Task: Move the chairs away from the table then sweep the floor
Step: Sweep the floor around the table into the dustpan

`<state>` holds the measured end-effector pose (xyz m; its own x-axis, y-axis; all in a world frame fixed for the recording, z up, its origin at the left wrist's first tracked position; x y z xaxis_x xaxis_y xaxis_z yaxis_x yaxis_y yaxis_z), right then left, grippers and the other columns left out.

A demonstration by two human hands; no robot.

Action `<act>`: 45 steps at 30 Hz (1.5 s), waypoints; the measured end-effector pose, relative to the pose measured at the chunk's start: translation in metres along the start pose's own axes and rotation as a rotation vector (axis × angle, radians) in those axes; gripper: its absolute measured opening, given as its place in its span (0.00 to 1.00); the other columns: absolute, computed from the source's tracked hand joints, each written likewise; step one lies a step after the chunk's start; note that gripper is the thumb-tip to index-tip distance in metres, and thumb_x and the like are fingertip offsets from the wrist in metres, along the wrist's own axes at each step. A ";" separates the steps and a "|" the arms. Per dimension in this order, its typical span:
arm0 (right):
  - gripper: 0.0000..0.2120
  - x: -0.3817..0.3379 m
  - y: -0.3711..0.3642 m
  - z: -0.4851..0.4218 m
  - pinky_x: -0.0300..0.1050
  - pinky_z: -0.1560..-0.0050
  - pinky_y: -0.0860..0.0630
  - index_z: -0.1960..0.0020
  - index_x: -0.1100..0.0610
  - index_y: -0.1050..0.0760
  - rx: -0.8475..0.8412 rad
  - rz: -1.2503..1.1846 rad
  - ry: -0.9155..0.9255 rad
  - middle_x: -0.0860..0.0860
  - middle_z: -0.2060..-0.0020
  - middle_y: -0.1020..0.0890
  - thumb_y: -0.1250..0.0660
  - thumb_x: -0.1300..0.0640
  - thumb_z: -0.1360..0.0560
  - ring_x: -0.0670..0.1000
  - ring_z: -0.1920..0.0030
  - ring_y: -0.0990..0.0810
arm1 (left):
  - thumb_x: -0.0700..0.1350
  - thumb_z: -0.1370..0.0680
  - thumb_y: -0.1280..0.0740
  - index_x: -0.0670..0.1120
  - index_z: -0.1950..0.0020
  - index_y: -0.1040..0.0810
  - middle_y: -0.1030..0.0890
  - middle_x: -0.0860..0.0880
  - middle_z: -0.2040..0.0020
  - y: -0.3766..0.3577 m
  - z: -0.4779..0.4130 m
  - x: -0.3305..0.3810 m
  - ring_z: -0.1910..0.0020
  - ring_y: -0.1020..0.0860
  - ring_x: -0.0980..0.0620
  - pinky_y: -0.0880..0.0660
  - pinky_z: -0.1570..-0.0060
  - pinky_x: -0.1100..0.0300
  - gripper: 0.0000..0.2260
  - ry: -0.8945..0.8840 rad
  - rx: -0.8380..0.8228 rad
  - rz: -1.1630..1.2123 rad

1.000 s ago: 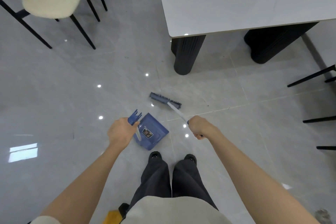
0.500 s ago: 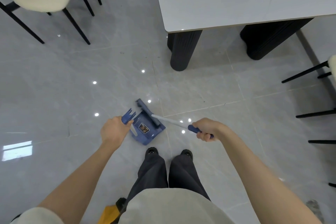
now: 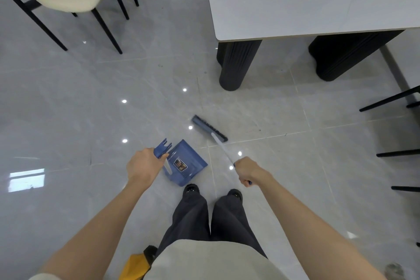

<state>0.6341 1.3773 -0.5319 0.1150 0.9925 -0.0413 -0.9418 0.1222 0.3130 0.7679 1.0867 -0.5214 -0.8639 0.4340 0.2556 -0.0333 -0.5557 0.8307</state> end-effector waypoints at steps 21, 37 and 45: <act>0.13 -0.064 0.014 0.019 0.28 0.90 0.47 0.64 0.56 0.36 0.125 -0.041 0.113 0.51 0.73 0.35 0.41 0.70 0.25 0.55 0.67 0.32 | 0.55 0.24 0.34 0.47 0.69 0.29 0.26 0.51 0.72 0.024 -0.011 -0.037 0.68 0.25 0.50 0.35 0.72 0.62 0.17 -0.012 0.003 0.092; 0.11 -0.028 -0.058 0.017 0.32 0.85 0.47 0.59 0.54 0.32 -0.233 -0.414 -0.022 0.50 0.72 0.39 0.49 0.63 0.23 0.44 0.84 0.44 | 0.57 0.24 0.35 0.46 0.67 0.28 0.19 0.44 0.62 0.022 -0.011 -0.038 0.60 0.19 0.43 0.24 0.61 0.56 0.18 -0.091 -0.024 -0.036; 0.12 -0.016 -0.055 0.048 0.32 0.84 0.48 0.64 0.53 0.36 -0.172 -0.436 0.052 0.50 0.73 0.39 0.48 0.64 0.24 0.45 0.84 0.45 | 0.58 0.24 0.36 0.49 0.70 0.31 0.22 0.47 0.66 0.022 0.013 -0.031 0.64 0.22 0.46 0.29 0.66 0.60 0.19 -0.105 -0.010 -0.051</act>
<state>0.6998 1.3552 -0.5027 0.4994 0.8468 -0.1832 -0.8485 0.5208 0.0943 0.8005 1.0707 -0.5044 -0.8035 0.5336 0.2639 -0.0814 -0.5376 0.8393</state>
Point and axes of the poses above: each hand's wrist, its own z-axis away from the middle knuckle, its own y-axis out of the back of the hand, x = y × z, the point moved 10 cm from there along -z, towards the middle knuckle
